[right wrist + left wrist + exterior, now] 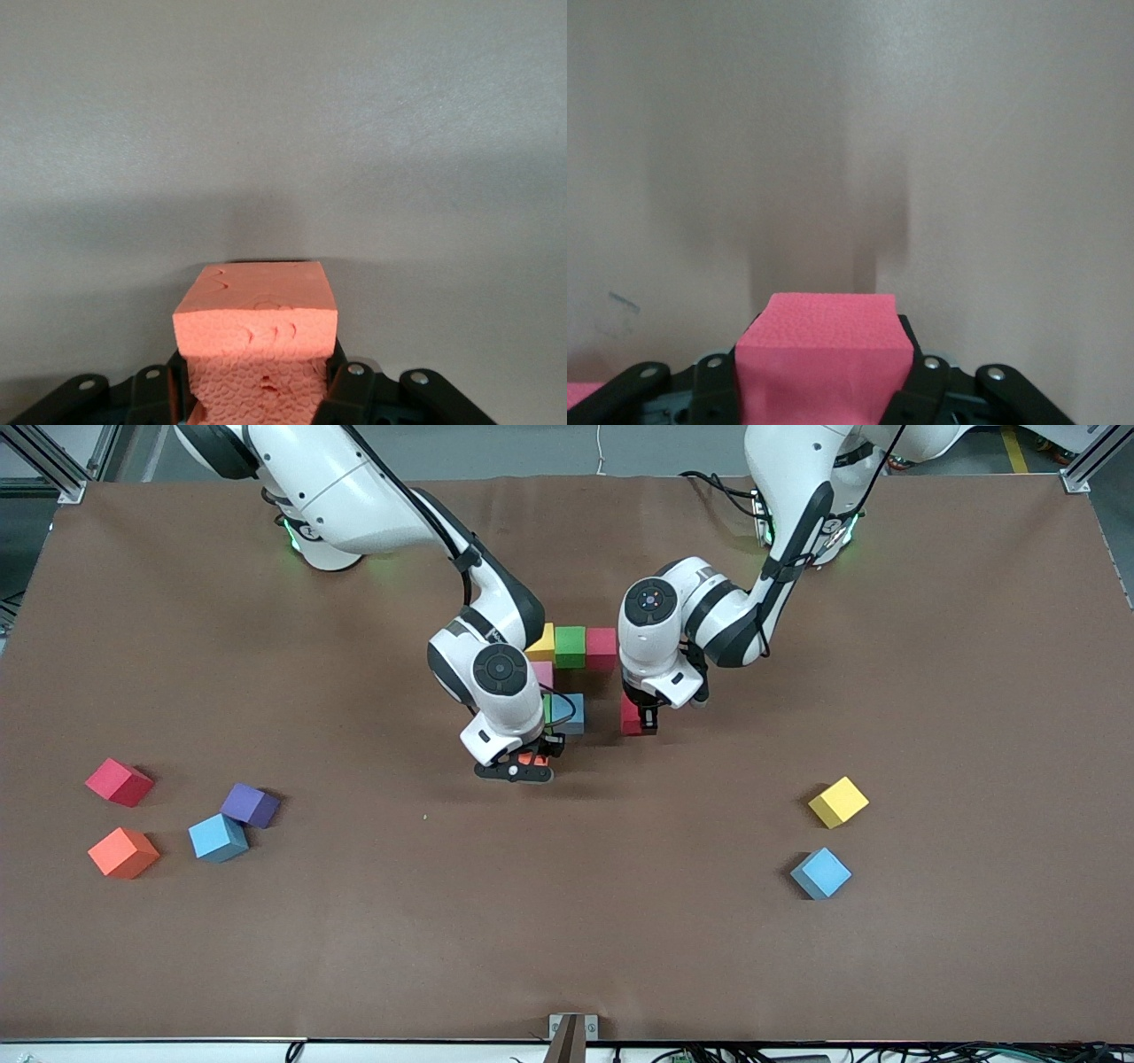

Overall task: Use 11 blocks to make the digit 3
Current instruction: 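Place the red cube beside blue with the left gripper while the right places orange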

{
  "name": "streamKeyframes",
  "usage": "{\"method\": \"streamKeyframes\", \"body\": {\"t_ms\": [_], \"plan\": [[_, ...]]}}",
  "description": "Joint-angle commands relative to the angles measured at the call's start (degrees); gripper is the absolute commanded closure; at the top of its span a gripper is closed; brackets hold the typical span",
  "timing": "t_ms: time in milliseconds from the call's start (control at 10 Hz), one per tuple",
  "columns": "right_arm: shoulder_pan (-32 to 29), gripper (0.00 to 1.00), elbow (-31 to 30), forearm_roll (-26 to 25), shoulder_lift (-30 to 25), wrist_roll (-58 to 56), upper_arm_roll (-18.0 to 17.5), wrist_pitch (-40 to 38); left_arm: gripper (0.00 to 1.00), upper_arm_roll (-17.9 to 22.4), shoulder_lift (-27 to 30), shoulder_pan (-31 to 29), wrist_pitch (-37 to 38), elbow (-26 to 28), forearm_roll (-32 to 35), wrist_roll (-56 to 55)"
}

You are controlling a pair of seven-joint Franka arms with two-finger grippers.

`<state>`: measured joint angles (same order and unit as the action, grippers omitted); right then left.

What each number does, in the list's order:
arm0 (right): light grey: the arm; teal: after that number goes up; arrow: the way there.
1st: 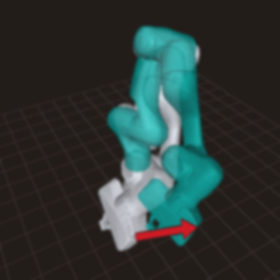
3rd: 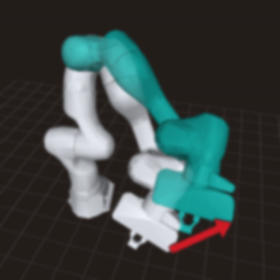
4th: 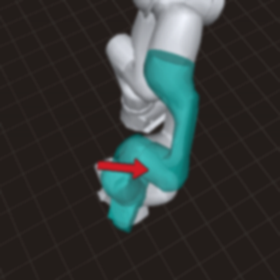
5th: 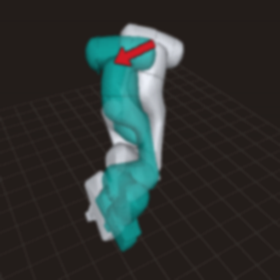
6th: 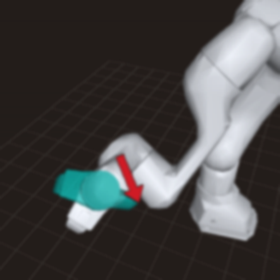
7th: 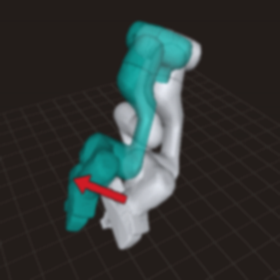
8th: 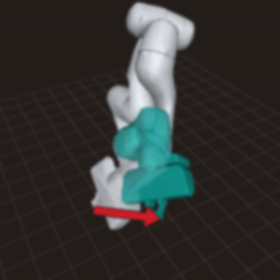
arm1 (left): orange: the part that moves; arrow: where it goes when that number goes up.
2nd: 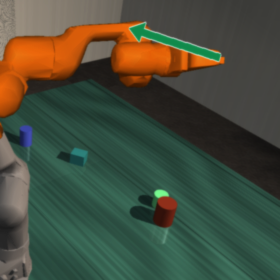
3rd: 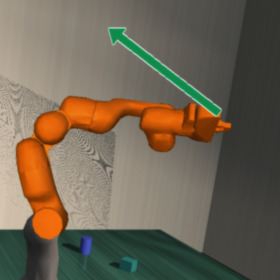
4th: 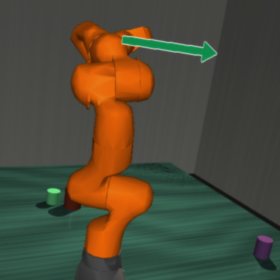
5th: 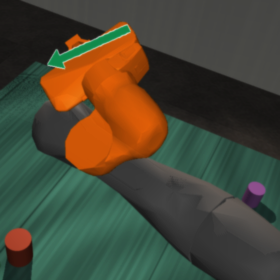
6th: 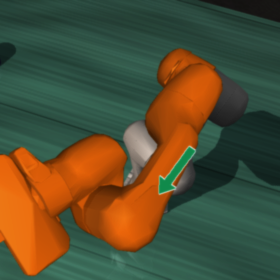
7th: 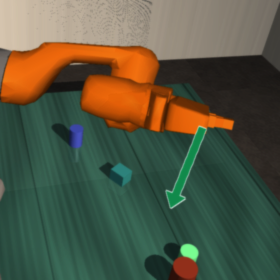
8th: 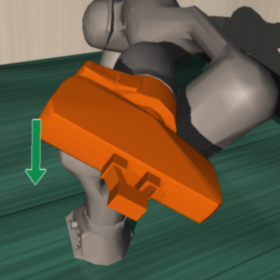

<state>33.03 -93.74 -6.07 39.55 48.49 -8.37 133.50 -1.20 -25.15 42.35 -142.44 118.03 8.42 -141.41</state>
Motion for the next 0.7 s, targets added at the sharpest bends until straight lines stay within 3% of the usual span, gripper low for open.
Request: {"method": "streamKeyframes", "body": {"t_ms": [0, 600], "plan": [[0.63, 1.0, -1.18, -1.05, -0.62, 1.87, 0.46, 0.98, 0.73, 0.23, -2.09, 1.59, -0.56, -2.36, 1.16, -1.67], [1.68, 1.0, -1.97, -1.14, -0.62, 2.22, 0.46, 1.06, 0.73, 0.23, -4.9, 4.49, -3.72, -3.33, 1.25, -2.9]]}}
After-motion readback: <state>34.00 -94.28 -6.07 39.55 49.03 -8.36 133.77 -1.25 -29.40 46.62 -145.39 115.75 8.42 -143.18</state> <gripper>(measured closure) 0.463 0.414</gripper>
